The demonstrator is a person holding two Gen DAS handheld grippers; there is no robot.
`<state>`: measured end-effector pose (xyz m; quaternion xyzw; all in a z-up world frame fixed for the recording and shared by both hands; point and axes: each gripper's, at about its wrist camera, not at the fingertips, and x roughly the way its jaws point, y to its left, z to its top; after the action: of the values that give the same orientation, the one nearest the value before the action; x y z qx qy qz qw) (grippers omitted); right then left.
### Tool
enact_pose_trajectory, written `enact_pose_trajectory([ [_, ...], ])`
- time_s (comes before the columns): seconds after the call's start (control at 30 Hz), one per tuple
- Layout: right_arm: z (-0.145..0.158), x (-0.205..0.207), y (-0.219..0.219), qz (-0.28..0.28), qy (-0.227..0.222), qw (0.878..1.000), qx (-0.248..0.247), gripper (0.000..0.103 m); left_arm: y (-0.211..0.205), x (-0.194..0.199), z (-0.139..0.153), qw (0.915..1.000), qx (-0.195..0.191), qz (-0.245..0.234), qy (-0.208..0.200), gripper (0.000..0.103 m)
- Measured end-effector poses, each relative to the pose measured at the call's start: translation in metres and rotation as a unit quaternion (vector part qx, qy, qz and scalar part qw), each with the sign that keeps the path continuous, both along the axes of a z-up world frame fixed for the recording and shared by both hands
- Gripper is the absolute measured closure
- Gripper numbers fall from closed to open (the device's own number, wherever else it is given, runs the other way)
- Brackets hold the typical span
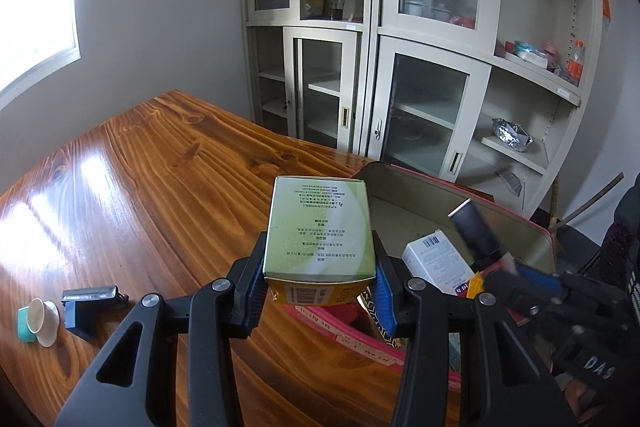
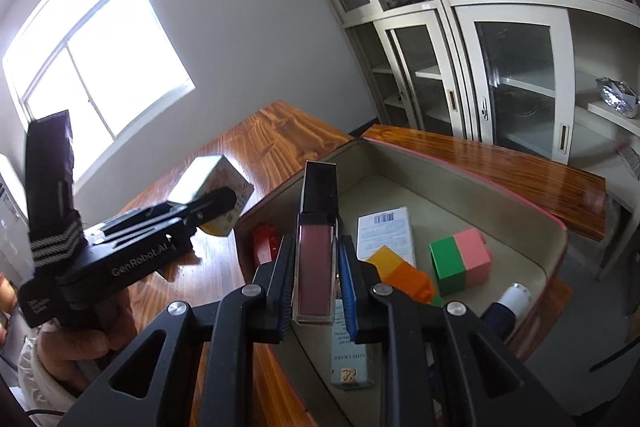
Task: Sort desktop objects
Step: 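Carry the box and lip gloss over the pink tin and open both tools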
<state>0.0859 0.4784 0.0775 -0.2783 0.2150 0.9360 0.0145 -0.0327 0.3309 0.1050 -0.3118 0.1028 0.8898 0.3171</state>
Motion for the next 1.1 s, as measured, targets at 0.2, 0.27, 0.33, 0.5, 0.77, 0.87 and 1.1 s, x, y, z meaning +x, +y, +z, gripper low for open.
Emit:
enact_pose_trajectory([
  [0.2,-0.008,-0.003,0.008,0.002,-0.004,1.0,-0.015,0.076,0.009,-0.002,-0.003,1.0,-0.004,-0.001,-0.002,0.055],
  [0.27,-0.009,-0.002,0.01,0.005,-0.004,1.0,-0.017,0.076,0.012,-0.002,-0.004,1.0,-0.006,-0.004,-0.004,0.055],
  [0.33,-0.009,0.0,0.011,0.005,-0.001,1.0,-0.019,0.076,0.017,-0.002,-0.005,0.9999,-0.008,-0.009,-0.006,0.055],
  [0.5,-0.005,0.002,0.017,-0.008,0.004,1.0,-0.011,0.076,0.031,0.001,-0.008,0.9995,-0.012,-0.026,-0.009,0.055],
  [0.77,0.002,0.017,0.023,-0.035,0.018,0.999,0.005,0.076,0.055,0.001,-0.009,0.9987,-0.013,-0.047,-0.011,0.055],
  [0.87,0.002,0.019,0.024,-0.038,0.017,0.999,0.005,0.076,0.063,-0.001,-0.009,0.9982,-0.009,-0.057,-0.015,0.054],
  [1.1,0.004,0.023,0.024,-0.043,0.022,0.999,0.007,0.066,0.071,-0.004,-0.013,0.9978,-0.008,-0.061,-0.026,0.033],
])
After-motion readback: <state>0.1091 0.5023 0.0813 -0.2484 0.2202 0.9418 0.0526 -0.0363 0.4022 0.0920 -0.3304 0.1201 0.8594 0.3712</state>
